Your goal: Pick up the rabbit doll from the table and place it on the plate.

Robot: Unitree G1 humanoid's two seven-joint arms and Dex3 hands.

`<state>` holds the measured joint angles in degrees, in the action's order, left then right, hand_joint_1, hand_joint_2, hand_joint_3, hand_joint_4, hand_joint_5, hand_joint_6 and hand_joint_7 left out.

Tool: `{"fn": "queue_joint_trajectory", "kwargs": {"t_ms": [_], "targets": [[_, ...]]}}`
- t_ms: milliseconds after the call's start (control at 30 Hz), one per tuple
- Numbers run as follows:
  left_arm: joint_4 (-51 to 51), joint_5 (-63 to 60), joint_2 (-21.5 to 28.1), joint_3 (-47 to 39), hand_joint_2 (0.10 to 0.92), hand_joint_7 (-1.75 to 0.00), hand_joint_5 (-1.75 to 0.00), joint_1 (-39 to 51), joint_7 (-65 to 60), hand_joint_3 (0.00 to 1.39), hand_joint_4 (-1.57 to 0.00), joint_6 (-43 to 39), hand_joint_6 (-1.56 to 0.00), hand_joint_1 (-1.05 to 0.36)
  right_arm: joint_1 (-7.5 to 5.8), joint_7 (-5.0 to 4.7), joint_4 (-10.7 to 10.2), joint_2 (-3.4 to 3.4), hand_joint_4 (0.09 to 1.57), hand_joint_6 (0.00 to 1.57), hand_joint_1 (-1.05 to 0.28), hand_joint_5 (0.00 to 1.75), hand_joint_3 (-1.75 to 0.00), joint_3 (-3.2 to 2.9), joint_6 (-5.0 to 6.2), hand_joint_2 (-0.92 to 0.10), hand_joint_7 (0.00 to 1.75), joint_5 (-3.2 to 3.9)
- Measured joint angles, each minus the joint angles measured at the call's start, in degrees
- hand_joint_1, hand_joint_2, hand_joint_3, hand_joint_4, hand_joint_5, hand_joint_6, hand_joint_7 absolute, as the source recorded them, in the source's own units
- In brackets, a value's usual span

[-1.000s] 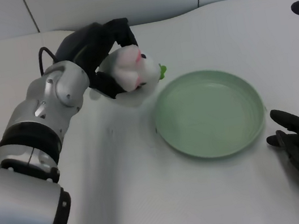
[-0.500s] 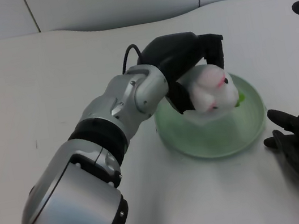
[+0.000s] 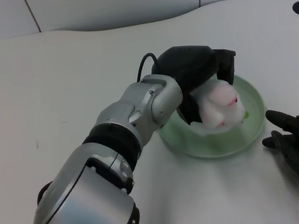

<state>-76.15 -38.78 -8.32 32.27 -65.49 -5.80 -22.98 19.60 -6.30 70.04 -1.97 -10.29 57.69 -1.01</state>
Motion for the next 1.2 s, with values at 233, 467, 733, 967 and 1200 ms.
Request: {"fn": "queue_joint_trajectory", "kwargs": {"t_ms": [233, 467, 733, 967, 1200], "targets": [[-0.4, -1.6, 0.7, 1.8, 0.837, -0.80, -1.10, 0.0, 0.2, 0.01, -0.37, 2.1, -0.42, -0.60, 0.00, 1.02, 0.0, -0.11, 0.66, 0.94, -0.29, 0.88, -0.28, -0.34, -0.04, -0.92, 0.00, 0.36], [-0.4, -4.2, 0.9, 4.4, 0.889, -0.07, -0.02, -0.2, 0.4, 0.01, 0.00, 4.7, 0.00, -0.86, 0.00, 2.09, 0.0, -0.15, 0.66, 0.95, -0.27, 0.89, -0.28, -0.50, -0.02, -0.92, 0.01, 0.89], [-0.4, -3.9, 1.0, 4.3, 0.907, 0.00, 0.00, -0.3, 2.2, 0.01, 0.00, 6.6, 0.00, -0.95, 0.02, 1.12, 0.1, -0.15, 0.66, 0.94, -0.28, 0.88, -0.27, -0.53, -0.03, -0.92, 0.00, 0.47], [-0.4, -1.6, 2.4, 1.7, 0.920, 0.00, 0.00, -0.2, 3.2, 0.02, 0.00, 6.3, 0.00, -0.95, 0.30, 1.48, 0.3, -0.16, 0.67, 0.94, -0.27, 0.89, -0.27, -1.05, -0.06, -0.92, 0.00, 1.01], [1.3, 4.2, 8.1, -4.2, 0.916, -0.18, -0.32, 2.1, 2.9, 0.01, -0.02, -0.1, -0.01, -0.93, 0.75, 2.13, 0.4, -0.04, 0.68, 0.94, -0.29, 0.89, -0.28, -1.50, -0.41, -0.92, 0.01, 1.06]]}}
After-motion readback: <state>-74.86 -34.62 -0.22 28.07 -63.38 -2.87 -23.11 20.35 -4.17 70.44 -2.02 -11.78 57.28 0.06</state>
